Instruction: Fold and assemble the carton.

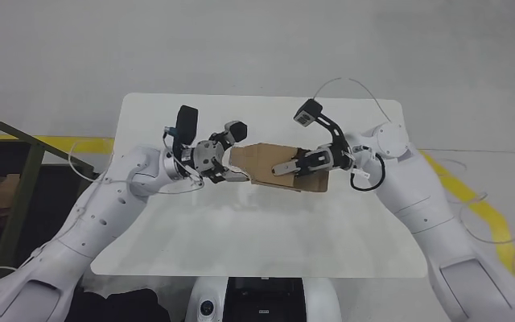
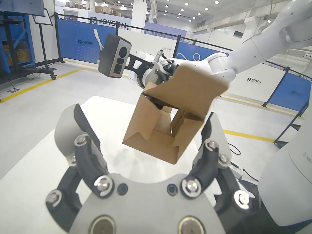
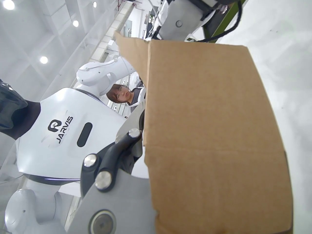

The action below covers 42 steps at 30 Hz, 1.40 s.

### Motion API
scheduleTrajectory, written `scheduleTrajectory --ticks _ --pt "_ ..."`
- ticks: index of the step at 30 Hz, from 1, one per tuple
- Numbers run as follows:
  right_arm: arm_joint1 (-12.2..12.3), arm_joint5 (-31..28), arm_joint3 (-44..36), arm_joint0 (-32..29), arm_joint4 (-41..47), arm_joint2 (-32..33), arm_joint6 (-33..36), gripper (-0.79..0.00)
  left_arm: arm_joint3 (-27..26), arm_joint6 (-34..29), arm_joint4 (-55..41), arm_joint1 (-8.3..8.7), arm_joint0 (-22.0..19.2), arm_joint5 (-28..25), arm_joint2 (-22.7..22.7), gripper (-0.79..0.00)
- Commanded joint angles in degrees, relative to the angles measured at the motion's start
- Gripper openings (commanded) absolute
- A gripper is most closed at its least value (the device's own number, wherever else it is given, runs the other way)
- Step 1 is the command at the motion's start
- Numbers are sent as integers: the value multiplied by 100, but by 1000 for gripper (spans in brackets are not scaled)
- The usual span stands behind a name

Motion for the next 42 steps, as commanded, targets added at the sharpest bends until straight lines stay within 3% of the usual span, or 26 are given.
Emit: scheduleTrajectory --ticks 1,13,28,42 --pt "11 -47 10 -27 -67 26 -47 -785 30 -10 -98 23 73 0 -88 0" --pt "103 -132 244 -158 -584 227 -223 -785 -172 -285 -476 157 365 0 -649 0" --pt "231 345 -809 -412 -1570 390 -782 -785 366 -1737 -1373 -93 -269 580 -123 0" --pt "262 318 -1043 -536 -1405 484 -779 -785 393 -2403 -1476 -153 -259 740 -205 0"
